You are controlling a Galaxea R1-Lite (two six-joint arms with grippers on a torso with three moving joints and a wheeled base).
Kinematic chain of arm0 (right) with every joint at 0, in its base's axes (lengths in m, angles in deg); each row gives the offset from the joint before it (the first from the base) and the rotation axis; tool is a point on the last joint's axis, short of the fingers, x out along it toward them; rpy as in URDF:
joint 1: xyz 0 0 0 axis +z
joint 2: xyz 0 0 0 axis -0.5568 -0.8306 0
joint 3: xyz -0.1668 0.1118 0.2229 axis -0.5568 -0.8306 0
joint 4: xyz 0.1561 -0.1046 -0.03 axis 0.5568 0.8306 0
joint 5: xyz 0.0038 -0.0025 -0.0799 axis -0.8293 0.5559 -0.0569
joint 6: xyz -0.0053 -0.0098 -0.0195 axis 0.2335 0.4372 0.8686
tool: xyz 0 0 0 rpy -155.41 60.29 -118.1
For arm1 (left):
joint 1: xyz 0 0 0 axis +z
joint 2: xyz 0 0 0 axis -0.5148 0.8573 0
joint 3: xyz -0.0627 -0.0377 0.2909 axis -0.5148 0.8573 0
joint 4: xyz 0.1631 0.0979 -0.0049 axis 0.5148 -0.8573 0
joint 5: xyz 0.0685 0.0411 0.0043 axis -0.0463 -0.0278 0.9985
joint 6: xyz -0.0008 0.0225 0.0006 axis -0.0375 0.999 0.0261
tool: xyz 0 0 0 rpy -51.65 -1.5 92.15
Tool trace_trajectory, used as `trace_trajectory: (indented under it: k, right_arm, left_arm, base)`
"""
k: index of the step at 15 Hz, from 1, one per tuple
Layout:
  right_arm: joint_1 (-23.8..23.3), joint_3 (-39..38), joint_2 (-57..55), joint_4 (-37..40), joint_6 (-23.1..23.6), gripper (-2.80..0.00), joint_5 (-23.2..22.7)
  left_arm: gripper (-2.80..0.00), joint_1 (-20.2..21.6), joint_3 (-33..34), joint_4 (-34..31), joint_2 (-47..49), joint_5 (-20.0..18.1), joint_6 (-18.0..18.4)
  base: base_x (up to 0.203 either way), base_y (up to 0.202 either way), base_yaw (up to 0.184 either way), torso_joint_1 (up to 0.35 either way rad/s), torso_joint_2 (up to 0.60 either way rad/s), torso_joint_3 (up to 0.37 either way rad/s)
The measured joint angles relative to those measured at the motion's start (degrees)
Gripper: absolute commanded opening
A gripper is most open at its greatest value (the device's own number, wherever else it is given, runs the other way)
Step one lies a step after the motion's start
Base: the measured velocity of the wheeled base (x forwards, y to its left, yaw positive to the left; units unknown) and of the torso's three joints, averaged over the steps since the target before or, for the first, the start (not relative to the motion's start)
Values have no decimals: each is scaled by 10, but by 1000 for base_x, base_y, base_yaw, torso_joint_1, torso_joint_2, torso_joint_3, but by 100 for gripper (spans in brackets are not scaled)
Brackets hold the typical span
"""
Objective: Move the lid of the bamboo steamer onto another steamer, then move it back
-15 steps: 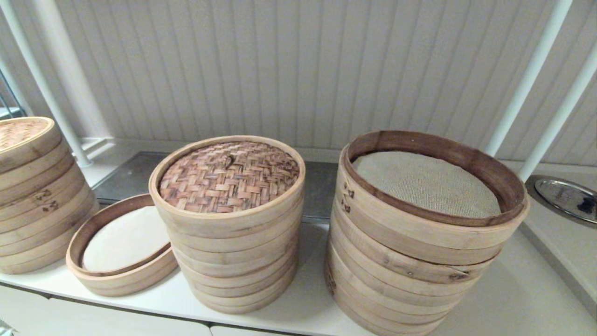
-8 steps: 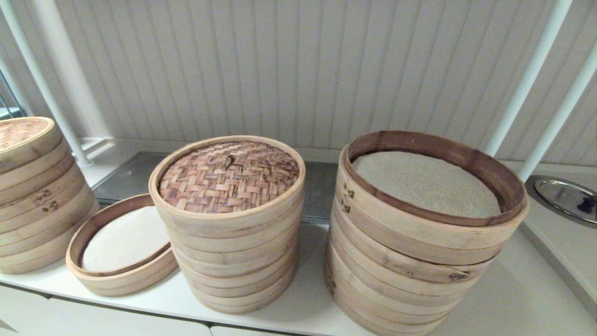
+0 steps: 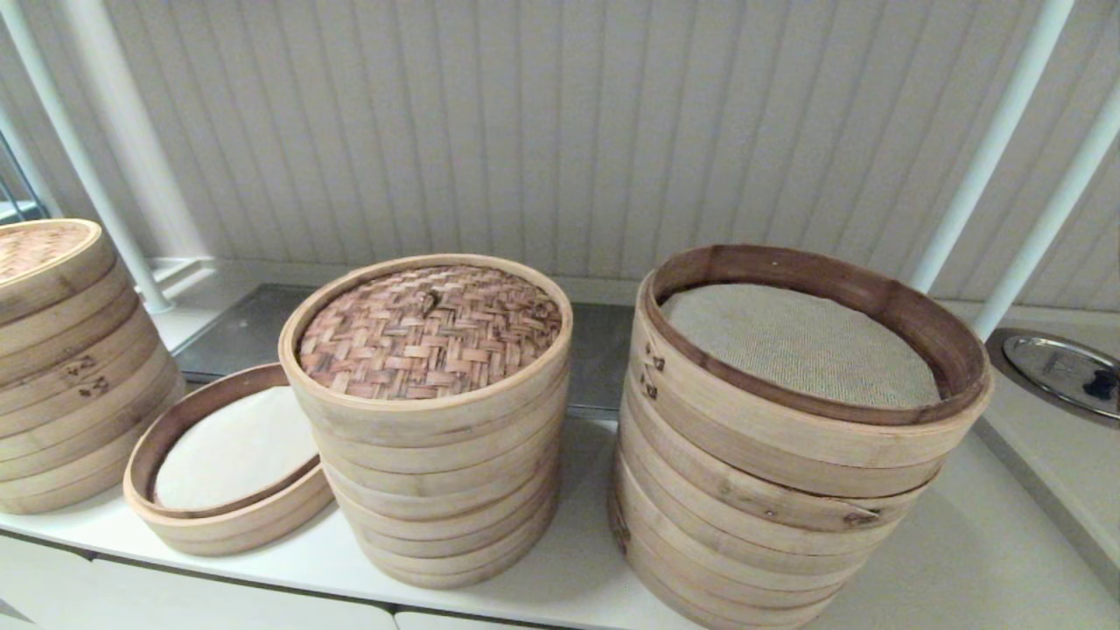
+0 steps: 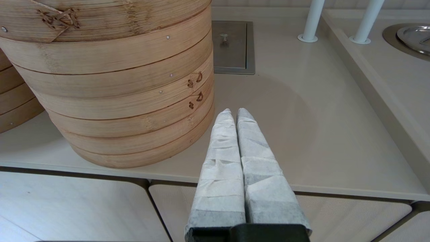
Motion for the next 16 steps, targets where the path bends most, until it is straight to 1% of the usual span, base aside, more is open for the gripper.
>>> trace_trajectory:
  k: [2, 4, 6, 9, 13, 16]
  right_arm:
    - [0, 0, 0, 0, 0, -280, 0]
    - [0, 0, 0, 0, 0, -280, 0]
    - [0, 0, 0, 0, 0, -280, 0]
    - [0, 0, 0, 0, 0, -280, 0]
    - [0, 0, 0, 0, 0, -280, 0]
    - [0, 0, 0, 0, 0, -280, 0]
  left_arm:
    - [-280, 0, 0, -1, 0, -4, 4]
    - [-280, 0, 0, 0, 0, -4, -1]
    - [-280, 0, 0, 1, 0, 2, -26]
    - [-280, 0, 0, 2, 0, 5, -45]
    - [-280, 1, 0, 4, 0, 6, -52]
    - [-280, 0, 0, 5, 0, 5, -49]
  base:
    - [0, 0, 0, 0, 0, 0]
    - [0, 0, 0, 0, 0, 0]
    - [0, 0, 0, 0, 0, 0]
    - [0, 0, 0, 0, 0, 0]
    - [0, 0, 0, 0, 0, 0]
    - [0, 0, 0, 0, 0, 0]
